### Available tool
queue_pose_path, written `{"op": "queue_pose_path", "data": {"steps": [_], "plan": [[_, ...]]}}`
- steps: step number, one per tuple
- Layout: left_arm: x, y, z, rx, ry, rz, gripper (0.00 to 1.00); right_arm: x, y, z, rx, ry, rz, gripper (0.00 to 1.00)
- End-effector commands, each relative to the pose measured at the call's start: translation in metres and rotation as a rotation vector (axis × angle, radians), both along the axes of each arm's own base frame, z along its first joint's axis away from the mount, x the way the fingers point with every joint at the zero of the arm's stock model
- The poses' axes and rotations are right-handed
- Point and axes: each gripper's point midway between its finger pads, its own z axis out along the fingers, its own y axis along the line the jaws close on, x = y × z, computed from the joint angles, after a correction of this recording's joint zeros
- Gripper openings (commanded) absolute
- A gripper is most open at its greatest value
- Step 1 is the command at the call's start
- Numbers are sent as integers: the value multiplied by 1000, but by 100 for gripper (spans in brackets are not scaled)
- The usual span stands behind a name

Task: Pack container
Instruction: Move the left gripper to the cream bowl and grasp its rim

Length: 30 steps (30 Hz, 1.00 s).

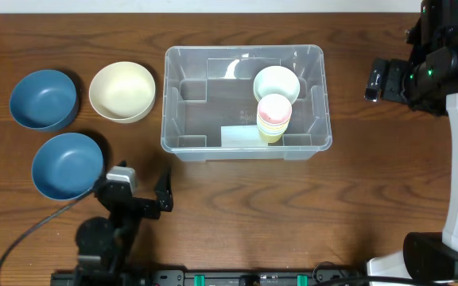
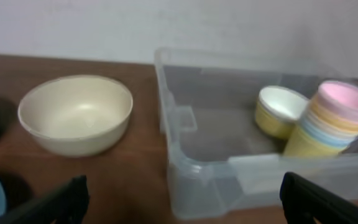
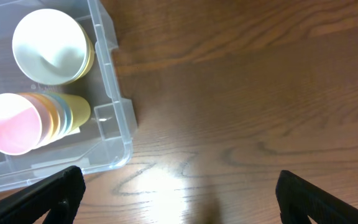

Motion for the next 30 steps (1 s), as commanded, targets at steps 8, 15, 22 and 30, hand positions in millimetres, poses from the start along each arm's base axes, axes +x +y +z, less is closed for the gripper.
{"op": "queue_pose_path", "data": {"steps": [8, 15, 22, 30], "plan": [[33, 6, 98, 37, 380, 46, 98, -3, -1, 2, 1, -5, 8, 99], [91, -6, 126, 59, 483, -8, 98, -3, -1, 2, 1, -5, 8, 99], [132, 3, 89, 61, 571, 44, 98, -3, -1, 2, 1, -5, 8, 99], [166, 60, 25, -266, 770, 461, 94, -3, -1, 2, 1, -5, 8, 99]]}}
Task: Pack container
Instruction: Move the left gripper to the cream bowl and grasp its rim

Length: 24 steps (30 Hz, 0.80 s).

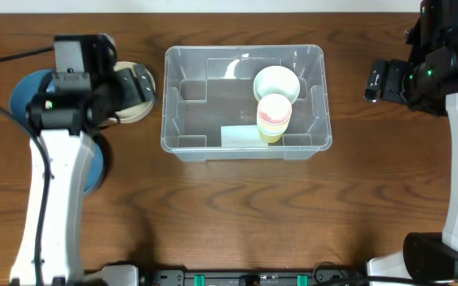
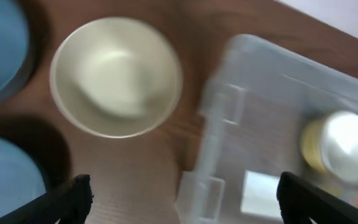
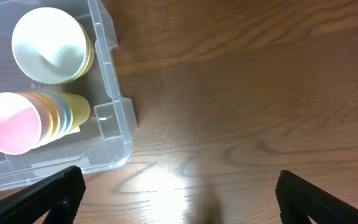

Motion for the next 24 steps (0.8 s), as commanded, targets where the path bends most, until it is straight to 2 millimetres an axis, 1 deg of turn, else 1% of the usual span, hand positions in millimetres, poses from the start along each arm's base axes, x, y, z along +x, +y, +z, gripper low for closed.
{"op": "queue_pose_path", "data": {"steps": [1, 3, 6, 13, 18, 23, 24], "plan": [[11, 23, -24, -91, 69, 231, 94, -2, -1, 4, -1, -11, 7, 99], [16, 31, -45, -136, 127, 324, 96, -2, -1, 4, -2, -11, 7, 99], [20, 37, -73, -186, 199, 432, 95, -2, -1, 4, -2, -11, 7, 99], [24, 42, -133, -273, 354, 658, 93, -2, -1, 4, -1, -11, 7, 99], [22, 42, -165, -289, 433, 743, 91, -2, -1, 4, -2, -11, 7, 99], [18, 43, -187, -300, 488, 814, 90, -2, -1, 4, -2, -11, 7, 99], [17, 44, -191, -299, 497, 823, 87, -2, -1, 4, -2, -11, 7, 99]]}}
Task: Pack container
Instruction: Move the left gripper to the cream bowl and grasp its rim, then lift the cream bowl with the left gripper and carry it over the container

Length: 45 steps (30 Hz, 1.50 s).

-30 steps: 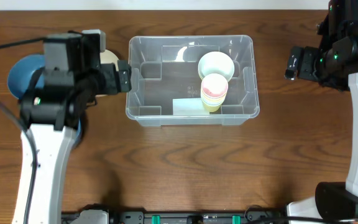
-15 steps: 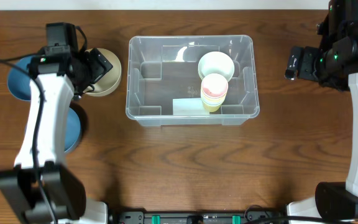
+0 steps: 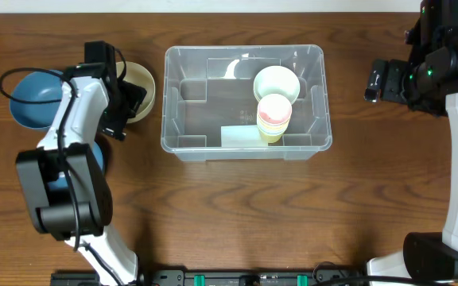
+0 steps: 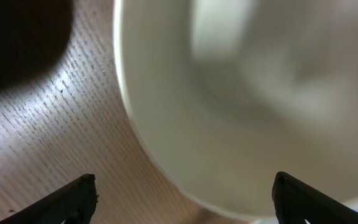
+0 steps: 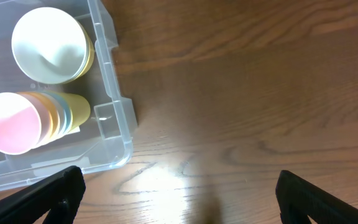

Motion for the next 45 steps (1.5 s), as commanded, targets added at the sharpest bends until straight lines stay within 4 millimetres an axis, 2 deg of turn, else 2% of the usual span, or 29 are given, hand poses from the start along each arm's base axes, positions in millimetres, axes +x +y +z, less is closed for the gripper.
{"op": "queue_pose_path", "data": {"steps": [1, 4, 5, 8, 13, 21, 27, 32, 34, 39, 42, 45], "plan": [[0, 7, -11, -1, 29, 84, 81, -2, -1, 3, -1, -10, 7, 99], [-2, 12, -20, -3, 52, 94, 60, -2, -1, 3, -1, -10, 7, 99], [-3, 13, -22, -4, 59, 98, 50, -2, -1, 3, -1, -10, 7, 99], [-4, 19, -24, -4, 63, 109, 29, -2, -1, 3, -1, -10, 7, 99], [-5, 25, -24, -4, 61, 115, 6, -2, -1, 3, -1, -10, 7, 99], [2, 21, -17, -87, 13, 63, 6, -2, -1, 3, -1, -10, 7, 99], [11, 29, 3, -78, -64, 61, 6, -2, -1, 3, -1, -10, 7, 99], [28, 40, 40, -32, -213, 8, 6, -2, -1, 3, -1, -10, 7, 99], [35, 45, 61, -6, -286, -13, 6, -2, -1, 3, -1, -10, 8, 99], [38, 50, 109, 37, -421, -31, 6, -2, -1, 3, -1, -10, 7, 99], [34, 44, 139, 70, -490, -114, 6, -2, -1, 3, -1, -10, 7, 99], [31, 24, 165, 69, -567, -262, 6, -2, -1, 3, -1, -10, 7, 99]]}}
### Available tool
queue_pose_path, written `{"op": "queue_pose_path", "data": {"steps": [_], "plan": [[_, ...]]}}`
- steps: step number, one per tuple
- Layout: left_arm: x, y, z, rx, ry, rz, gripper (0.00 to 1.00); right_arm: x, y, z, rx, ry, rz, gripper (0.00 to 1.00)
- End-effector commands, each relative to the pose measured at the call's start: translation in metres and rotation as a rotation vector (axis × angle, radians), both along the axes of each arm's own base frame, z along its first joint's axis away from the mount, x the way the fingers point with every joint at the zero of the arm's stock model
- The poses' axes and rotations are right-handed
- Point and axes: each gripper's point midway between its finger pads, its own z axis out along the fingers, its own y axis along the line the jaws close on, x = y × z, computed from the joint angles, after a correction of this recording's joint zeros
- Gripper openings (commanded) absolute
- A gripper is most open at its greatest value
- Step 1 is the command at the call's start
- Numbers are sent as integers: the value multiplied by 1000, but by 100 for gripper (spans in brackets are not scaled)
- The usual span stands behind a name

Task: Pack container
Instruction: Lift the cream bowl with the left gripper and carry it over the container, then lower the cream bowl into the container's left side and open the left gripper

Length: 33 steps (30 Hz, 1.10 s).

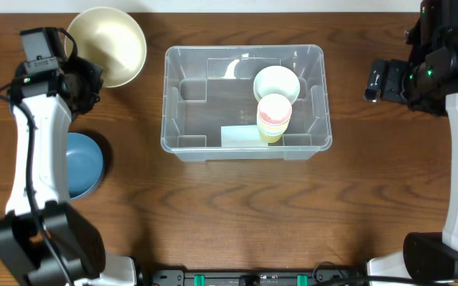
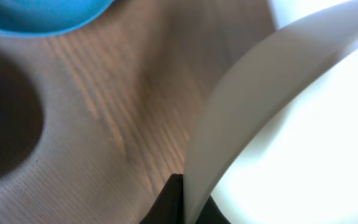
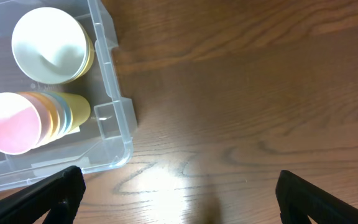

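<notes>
In the overhead view the cream bowl [image 1: 108, 36] is off the table at the back left, tilted. My left gripper [image 1: 83, 76] is shut on its rim. The left wrist view shows the bowl's rim [image 2: 241, 106] pinched at the left gripper [image 2: 191, 202] between dark fingers [image 2: 171, 202]. The clear container [image 1: 243, 143] stands mid-table. It holds a pale cup [image 1: 277, 82] and a cup stack with a pink top [image 1: 273, 113]. My right gripper [image 3: 179, 199] is open over bare wood to the right of the container.
A blue bowl [image 1: 84, 163] sits on the table at the left, partly under my left arm. A second blue bowl [image 2: 42, 12] shows only in the left wrist view. A white card [image 1: 241, 137] lies on the container's floor.
My left gripper was open around the cream bowl's rim, with the bowl on the table beside the container. It is now shut on the rim, and the bowl is raised toward the back left.
My left arm first stood low at the front edge, with three bowls on the table at the left. Then it was above the bowls, then down at the cream bowl with jaws open. Now it holds that bowl in the air. The right arm stayed still.
</notes>
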Motion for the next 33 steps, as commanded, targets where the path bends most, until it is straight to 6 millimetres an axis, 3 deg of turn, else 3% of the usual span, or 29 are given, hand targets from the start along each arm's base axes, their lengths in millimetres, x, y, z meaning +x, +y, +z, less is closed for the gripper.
{"op": "queue_pose_path", "data": {"steps": [1, 7, 14, 19, 26, 33], "plan": [[-3, -28, 39, 58, -113, -219, 6, -2, -1, 3, -2, -10, 7, 99], [-16, -84, 64, 142, -179, -488, 6, -2, -1, 3, -2, -10, 7, 99], [-24, -154, 52, 244, -182, -784, 6, -2, -1, 3, -2, -10, 7, 99], [-31, -159, 23, 343, -52, -788, 6, -2, -1, 3, -2, -10, 7, 99], [-30, -169, -19, 336, 64, -829, 6, -2, -1, 3, -2, -10, 7, 99], [-26, -170, -76, 302, 206, -852, 6, -2, -1, 3, -2, -10, 7, 99]]}}
